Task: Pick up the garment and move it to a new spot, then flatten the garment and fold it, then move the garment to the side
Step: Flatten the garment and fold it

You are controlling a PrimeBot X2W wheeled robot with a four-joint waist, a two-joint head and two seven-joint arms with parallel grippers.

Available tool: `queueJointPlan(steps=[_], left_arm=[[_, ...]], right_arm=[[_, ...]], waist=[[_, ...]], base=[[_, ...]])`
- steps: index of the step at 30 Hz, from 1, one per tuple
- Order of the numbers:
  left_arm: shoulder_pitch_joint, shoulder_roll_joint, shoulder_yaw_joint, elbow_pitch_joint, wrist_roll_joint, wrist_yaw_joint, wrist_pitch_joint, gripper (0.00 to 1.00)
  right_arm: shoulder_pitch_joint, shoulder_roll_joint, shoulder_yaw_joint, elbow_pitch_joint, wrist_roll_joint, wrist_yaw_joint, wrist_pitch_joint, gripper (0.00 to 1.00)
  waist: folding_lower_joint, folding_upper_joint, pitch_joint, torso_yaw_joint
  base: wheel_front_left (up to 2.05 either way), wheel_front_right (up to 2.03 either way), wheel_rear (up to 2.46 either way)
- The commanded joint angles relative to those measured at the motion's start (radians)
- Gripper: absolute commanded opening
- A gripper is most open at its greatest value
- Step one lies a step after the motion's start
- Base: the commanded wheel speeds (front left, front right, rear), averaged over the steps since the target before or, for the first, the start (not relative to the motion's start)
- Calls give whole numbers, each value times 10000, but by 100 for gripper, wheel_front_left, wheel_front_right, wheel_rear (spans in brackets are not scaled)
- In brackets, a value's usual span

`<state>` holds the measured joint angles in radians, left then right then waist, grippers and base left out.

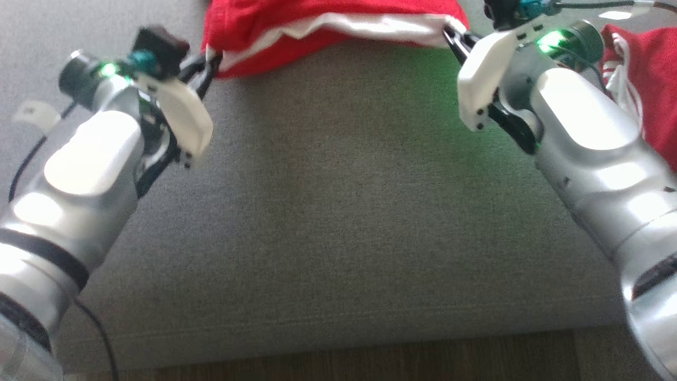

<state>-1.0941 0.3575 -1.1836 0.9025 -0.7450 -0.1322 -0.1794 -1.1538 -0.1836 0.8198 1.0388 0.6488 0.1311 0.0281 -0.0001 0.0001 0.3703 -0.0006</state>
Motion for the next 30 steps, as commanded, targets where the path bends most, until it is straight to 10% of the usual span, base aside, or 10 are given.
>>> queueJointPlan(steps=[1,30], left_arm=[[-173,431,132,-172,-46,16,-97,0],[2516,928,-963,-799,-776,16,-650,0]], right_arm=[[152,-105,68,-257,166,-4,92,0],[1603,-3426,4297,-3658,4027,-4,4208,0]], waist=[[1,-1,-130,-55],[1,-1,-1965,179]], base=[[0,0,0],[0,0,0]])
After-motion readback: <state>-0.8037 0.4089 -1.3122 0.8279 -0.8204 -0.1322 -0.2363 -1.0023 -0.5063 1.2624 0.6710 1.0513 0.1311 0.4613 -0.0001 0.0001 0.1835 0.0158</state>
